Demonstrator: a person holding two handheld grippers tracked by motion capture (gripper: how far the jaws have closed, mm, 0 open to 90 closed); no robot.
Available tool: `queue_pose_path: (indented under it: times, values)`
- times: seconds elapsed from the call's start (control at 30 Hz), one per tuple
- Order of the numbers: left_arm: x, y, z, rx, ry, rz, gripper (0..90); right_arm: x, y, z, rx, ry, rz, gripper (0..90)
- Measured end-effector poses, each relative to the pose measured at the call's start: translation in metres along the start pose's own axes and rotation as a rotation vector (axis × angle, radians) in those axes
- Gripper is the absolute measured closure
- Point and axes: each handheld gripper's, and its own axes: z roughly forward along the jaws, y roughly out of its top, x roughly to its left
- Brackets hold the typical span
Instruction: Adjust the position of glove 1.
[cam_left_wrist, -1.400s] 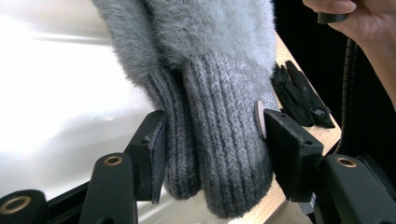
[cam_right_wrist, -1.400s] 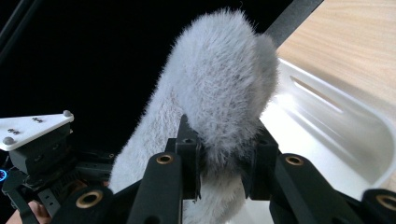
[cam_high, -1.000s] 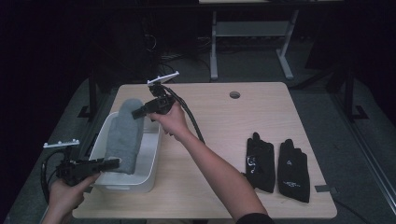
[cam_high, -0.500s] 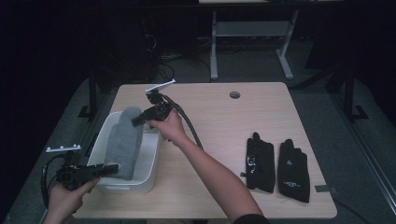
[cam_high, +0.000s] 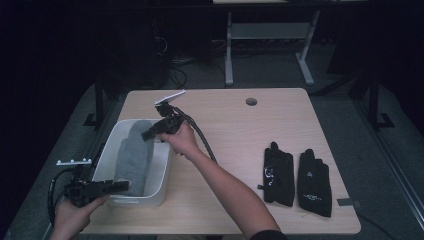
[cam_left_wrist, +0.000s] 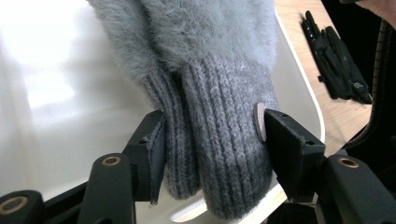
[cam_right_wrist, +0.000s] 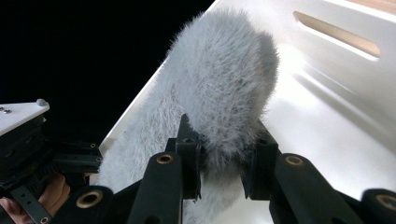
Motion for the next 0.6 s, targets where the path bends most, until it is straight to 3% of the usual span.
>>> queue_pose_path:
  times: [0.27,0.43,0.5,0.53,0.6]
  values:
    - [0.0,0.001,-0.002,0.011,0.019,0.009,39.7,0.001,-0.001,0.002,0.005,0.0,-0.006,71.6]
    - [-0.001,0.001,-0.011,-0.046,-0.002,-0.01,38.1,0.001,-0.003,0.008,0.027,-0.012,-0.014,71.9]
    - [-0.002,0.002,-0.012,-0.048,0.001,0.003,37.2,0.002,-0.005,0.015,0.059,-0.021,-0.024,72.5]
    - [-0.002,0.002,-0.012,-0.051,0.0,0.007,37.1,0.002,-0.006,0.02,0.072,-0.057,-0.05,72.5]
    - [-0.003,0.002,-0.013,-0.055,0.001,0.009,37.1,0.002,-0.007,0.024,0.076,-0.05,-0.044,72.5]
